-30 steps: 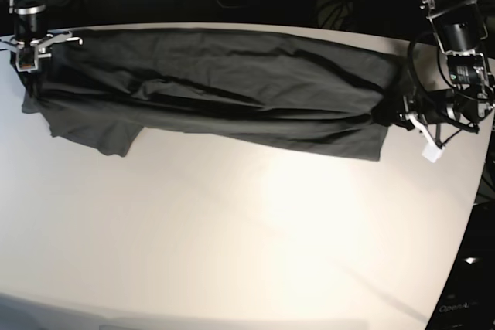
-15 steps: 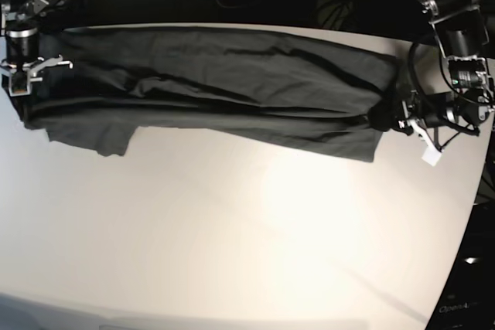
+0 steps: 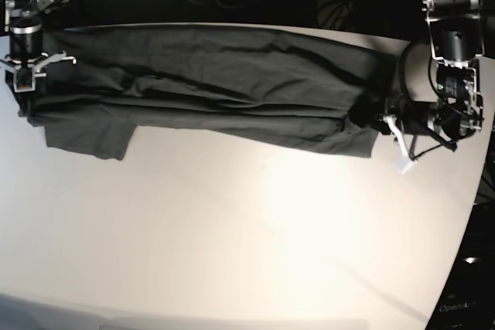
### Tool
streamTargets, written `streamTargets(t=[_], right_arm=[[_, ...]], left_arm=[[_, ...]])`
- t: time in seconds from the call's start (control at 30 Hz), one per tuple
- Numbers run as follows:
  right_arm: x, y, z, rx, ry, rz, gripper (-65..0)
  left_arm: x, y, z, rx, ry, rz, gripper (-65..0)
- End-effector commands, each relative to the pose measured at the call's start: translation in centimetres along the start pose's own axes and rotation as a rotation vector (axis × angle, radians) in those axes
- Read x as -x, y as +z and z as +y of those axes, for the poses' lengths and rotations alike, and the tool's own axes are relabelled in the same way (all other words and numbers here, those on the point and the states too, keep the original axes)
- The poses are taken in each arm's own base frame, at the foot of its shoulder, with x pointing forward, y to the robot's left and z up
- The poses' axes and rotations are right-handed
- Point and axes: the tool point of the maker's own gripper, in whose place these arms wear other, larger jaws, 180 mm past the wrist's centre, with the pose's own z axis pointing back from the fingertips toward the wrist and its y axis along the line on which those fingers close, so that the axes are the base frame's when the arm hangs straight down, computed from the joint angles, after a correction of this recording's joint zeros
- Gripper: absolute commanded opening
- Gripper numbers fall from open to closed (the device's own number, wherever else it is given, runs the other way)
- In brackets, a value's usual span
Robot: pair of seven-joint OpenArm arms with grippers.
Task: Fold the T-shirt properly
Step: 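Hold both strip ends and drag the strip taut across the table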
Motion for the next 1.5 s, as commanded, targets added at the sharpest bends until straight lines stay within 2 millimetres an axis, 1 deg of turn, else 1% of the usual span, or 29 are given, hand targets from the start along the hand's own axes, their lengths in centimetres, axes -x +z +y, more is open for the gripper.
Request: streamTargets(t=[0.0,0.1,0.13,0.27,0.33,0.43,0.5,0.6,0.77,0.8,0.97,1.07,1.17,1.23,1.47], right_arm=[[-1.3,0.0,-1.0,0.027,0.015,-0.054,-64.9],[-1.3,0.0,-1.0,0.027,0.012,-0.053,-64.9],[-1.3,-0.1,-0.9,0.026,0.012,-0.053,-64.9],[-1.4,-0.1,-0.9,0.027,0.011,-0.052,-64.9],[-1.3,-0.1,-0.9,0.026,0.010,-0.049,-64.9],[-1.3,-0.1,-0.9,0.025,0.010,-0.049,-64.9],[-1.5,-0.3,-0.9,0.028,0.009,-0.055,-64.9],[-1.7,-0.6,-0.8,0.034,-0.002,-0.062,-64.9],[-1.8,-0.6,-0.8,0.035,-0.002,-0.062,-64.9],[-1.8,-0.6,-0.8,0.035,-0.002,-0.062,-64.9],[-1.7,-0.6,-0.8,0.034,-0.004,-0.061,-64.9],[-1.7,-0.6,-0.8,0.034,-0.004,-0.061,-64.9],[-1.8,-0.5,-0.9,0.037,-0.001,-0.062,-64.9],[-1.9,-0.5,-0.9,0.038,0.001,-0.063,-64.9],[-3.7,0.4,-2.8,0.081,0.073,-0.087,-64.9]], left_arm=[[-0.9,0.8,-0.4,0.000,-0.038,-0.020,-60.7],[-1.2,0.5,-1.8,0.000,-0.115,0.002,-60.7],[-0.9,0.3,-2.0,0.000,-0.127,0.015,-60.7],[-0.2,0.1,-2.2,-0.011,-0.167,0.062,-60.7],[0.5,0.3,-2.0,-0.024,-0.174,0.082,-60.7],[1.3,1.1,-1.8,-0.047,-0.198,0.098,-60.7],[1.4,2.1,-1.6,-0.073,-0.226,0.102,-60.7],[1.4,3.0,-1.7,-0.099,-0.268,0.111,-60.7],[2.3,4.4,-1.1,-0.136,-0.288,0.139,-60.7],[2.8,4.6,-0.9,-0.141,-0.283,0.149,-60.7],[4.0,4.4,-0.2,-0.167,-0.283,0.197,-60.7],[4.4,4.3,0.3,-0.196,-0.289,0.221,-60.7],[5.2,3.5,0.0,-0.187,-0.305,0.260,-60.7],[5.4,3.4,0.1,-0.194,-0.311,0.274,-60.7],[5.4,3.9,1.1,-0.247,-0.325,0.299,-60.7]])
